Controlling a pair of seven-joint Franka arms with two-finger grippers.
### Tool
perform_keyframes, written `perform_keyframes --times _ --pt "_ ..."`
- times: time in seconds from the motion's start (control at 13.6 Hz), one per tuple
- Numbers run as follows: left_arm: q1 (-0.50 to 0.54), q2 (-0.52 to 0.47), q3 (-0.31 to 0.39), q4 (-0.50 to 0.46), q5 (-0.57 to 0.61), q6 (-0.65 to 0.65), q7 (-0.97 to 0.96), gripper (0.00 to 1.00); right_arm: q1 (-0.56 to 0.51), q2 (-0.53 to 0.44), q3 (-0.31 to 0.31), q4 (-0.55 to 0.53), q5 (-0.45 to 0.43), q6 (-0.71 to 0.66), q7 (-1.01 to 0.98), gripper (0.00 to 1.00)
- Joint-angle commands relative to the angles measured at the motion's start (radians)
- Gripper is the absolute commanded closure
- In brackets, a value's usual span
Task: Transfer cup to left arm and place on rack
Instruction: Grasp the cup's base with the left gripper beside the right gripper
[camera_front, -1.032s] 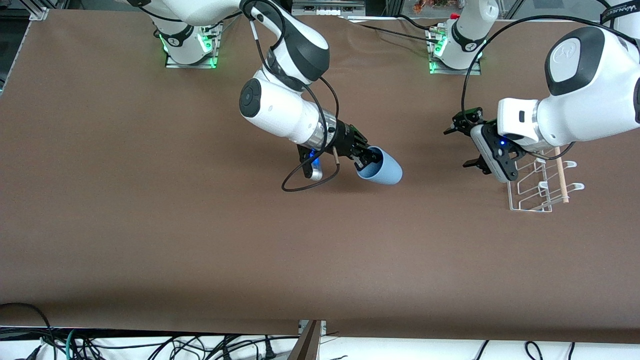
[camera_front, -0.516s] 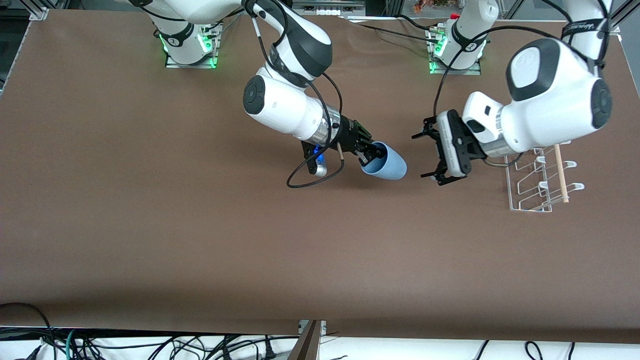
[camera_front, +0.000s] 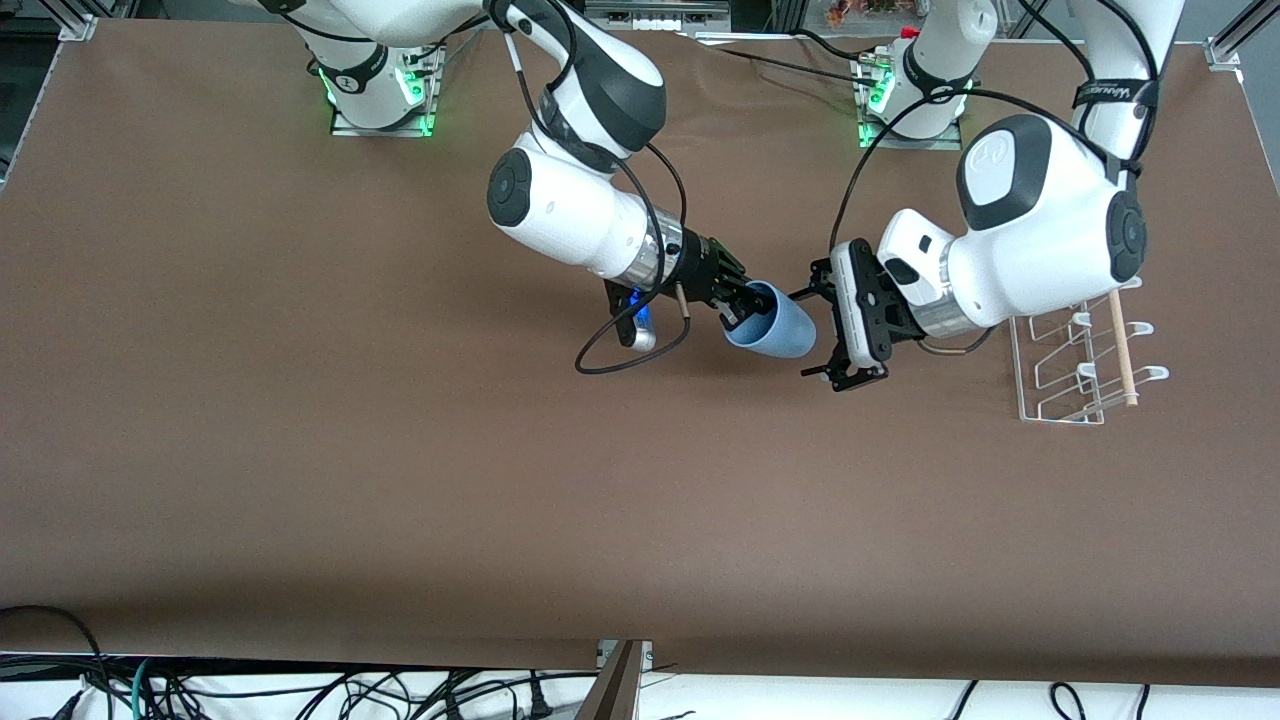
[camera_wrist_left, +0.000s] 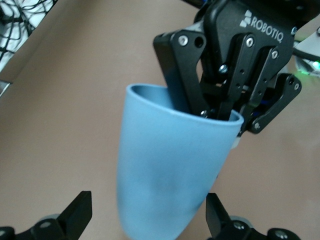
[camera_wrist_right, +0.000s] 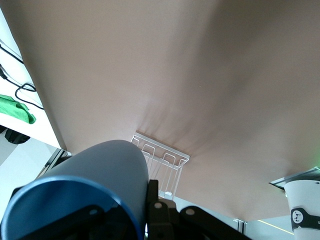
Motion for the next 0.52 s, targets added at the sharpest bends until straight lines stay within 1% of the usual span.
perform_keyframes --times 0.0,0.07,0.15,0.22,0.29,0.37,0.44 --pt "0.001 0.010 -0.008 -0.003 -0.046 0.018 0.067 0.07 0.003 0.006 0.007 0.044 0.013 -0.005 0.024 1.00" --pt "-0.001 0.010 -0.008 -0.003 -0.047 0.018 0.089 0.43 0.003 0.006 0.007 0.044 0.013 -0.005 0.026 1.00" --pt "-0.002 0.010 -0.008 -0.003 -0.066 0.016 0.087 0.68 0.003 0.006 0.007 0.044 0.013 -0.005 0.026 1.00" --pt "-0.002 0.009 -0.011 -0.003 -0.069 0.010 0.087 0.83 0.003 0.006 0.007 0.045 0.013 -0.005 0.026 1.00" --pt "-0.002 0.009 -0.012 -0.003 -0.069 0.009 0.087 0.87 0.003 0.006 0.007 0.045 0.012 -0.005 0.026 1.00" --pt "-0.002 0.009 -0.011 -0.001 -0.069 0.009 0.087 0.94 0.003 0.006 0.007 0.045 0.012 -0.005 0.026 1.00" --pt "-0.002 0.009 -0.012 0.002 -0.069 0.009 0.086 0.94 0.003 0.004 0.007 0.045 0.010 -0.005 0.026 1.00"
